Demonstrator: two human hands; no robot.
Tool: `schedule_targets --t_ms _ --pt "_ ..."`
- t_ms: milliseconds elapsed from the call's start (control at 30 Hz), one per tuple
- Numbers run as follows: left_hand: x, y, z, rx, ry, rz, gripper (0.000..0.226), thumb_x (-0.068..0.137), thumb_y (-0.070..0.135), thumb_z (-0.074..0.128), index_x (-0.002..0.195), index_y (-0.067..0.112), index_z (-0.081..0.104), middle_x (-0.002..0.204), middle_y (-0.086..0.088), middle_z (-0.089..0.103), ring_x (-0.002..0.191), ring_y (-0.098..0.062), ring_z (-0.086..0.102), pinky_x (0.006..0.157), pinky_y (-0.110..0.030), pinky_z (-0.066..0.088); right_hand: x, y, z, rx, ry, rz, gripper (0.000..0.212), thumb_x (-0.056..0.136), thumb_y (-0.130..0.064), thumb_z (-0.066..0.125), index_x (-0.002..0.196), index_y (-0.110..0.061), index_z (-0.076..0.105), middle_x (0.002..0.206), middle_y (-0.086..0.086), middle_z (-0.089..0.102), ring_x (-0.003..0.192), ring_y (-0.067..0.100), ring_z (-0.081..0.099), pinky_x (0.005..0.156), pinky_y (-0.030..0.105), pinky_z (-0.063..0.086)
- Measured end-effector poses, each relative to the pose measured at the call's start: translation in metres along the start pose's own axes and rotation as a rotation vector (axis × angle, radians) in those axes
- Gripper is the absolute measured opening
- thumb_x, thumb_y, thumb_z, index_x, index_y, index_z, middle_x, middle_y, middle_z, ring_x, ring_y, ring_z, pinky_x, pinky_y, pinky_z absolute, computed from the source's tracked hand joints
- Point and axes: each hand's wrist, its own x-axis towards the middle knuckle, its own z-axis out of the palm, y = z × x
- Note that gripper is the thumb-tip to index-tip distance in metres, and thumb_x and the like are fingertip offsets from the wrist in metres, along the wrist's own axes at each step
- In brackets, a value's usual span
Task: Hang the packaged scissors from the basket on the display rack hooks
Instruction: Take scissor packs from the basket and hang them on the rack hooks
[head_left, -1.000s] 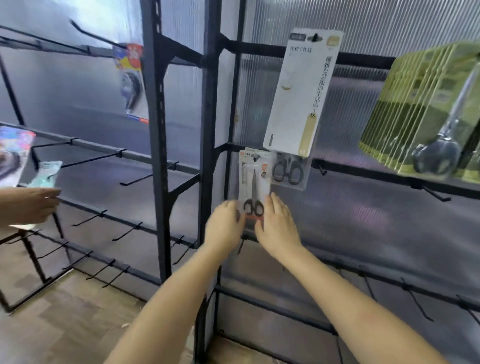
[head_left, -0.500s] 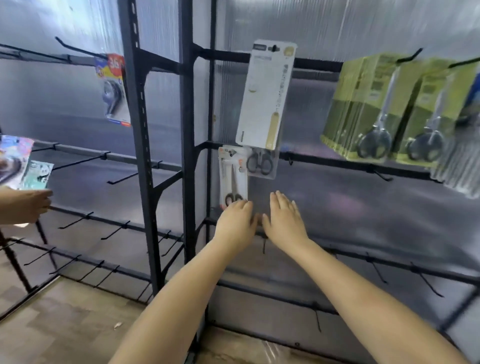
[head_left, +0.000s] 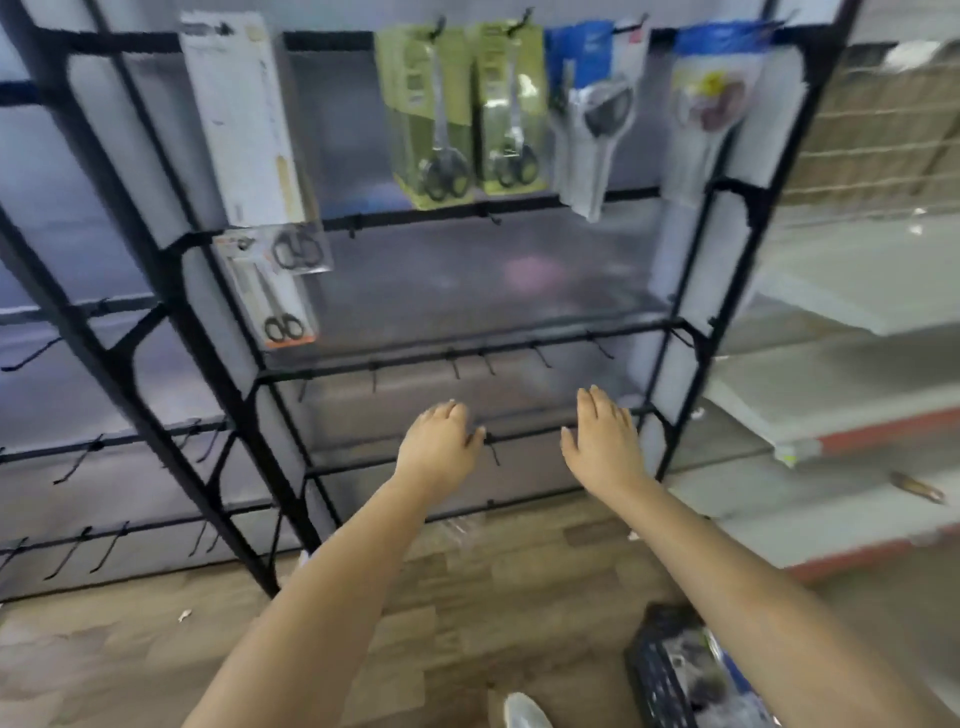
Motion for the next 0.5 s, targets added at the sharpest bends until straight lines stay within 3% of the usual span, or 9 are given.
schedule_targets --t_ms 233,333,433,500 --pt "-0.003 0.108 0.050 0.048 -0.135 0.227 0.051 0.102 0.035 0.032 0.144 0.006 0.030 0.154 -0.010 0.026 0.141 -0.024 0.022 0.113 -0.033 0.021 -0.072 0.101 -0.013 0.027 0.018 0.248 0.057 0.093 -0.023 0.051 0.141 0.001 0.033 0.141 0.020 0.040 0.130 0.034 0.040 0.109 0.045 0.029" --pt "-0.007 0.150 0.076 0.024 -0.190 0.286 0.051 0.101 0.034 0.033 0.144 0.006 0.030 0.153 -0.010 0.026 0.141 -0.023 0.023 0.112 -0.032 0.021 -0.107 0.145 -0.014 0.029 -0.012 0.341 0.055 0.093 -0.024 0.050 0.140 0.000 0.034 0.142 0.017 0.039 0.132 0.031 0.038 0.110 0.044 0.025" --pt "-0.016 0.194 0.113 -0.033 -0.279 0.303 0.046 0.101 0.031 0.035 0.139 0.005 0.036 0.148 -0.010 0.035 0.135 -0.024 0.032 0.106 -0.031 0.027 -0.149 0.197 -0.007 0.080 0.022 0.449 0.050 0.081 -0.015 0.060 0.124 0.007 0.051 0.121 0.024 0.056 0.111 0.039 0.057 0.095 0.051 0.045" --pt "-0.024 0.223 0.141 -0.054 -0.363 0.323 0.045 0.100 0.030 0.037 0.138 0.005 0.038 0.145 -0.012 0.039 0.132 -0.026 0.036 0.103 -0.032 0.031 -0.183 0.228 -0.003 0.153 -0.043 0.569 0.048 0.080 -0.019 0.054 0.118 0.009 0.055 0.111 0.026 0.059 0.101 0.041 0.061 0.087 0.050 0.050"
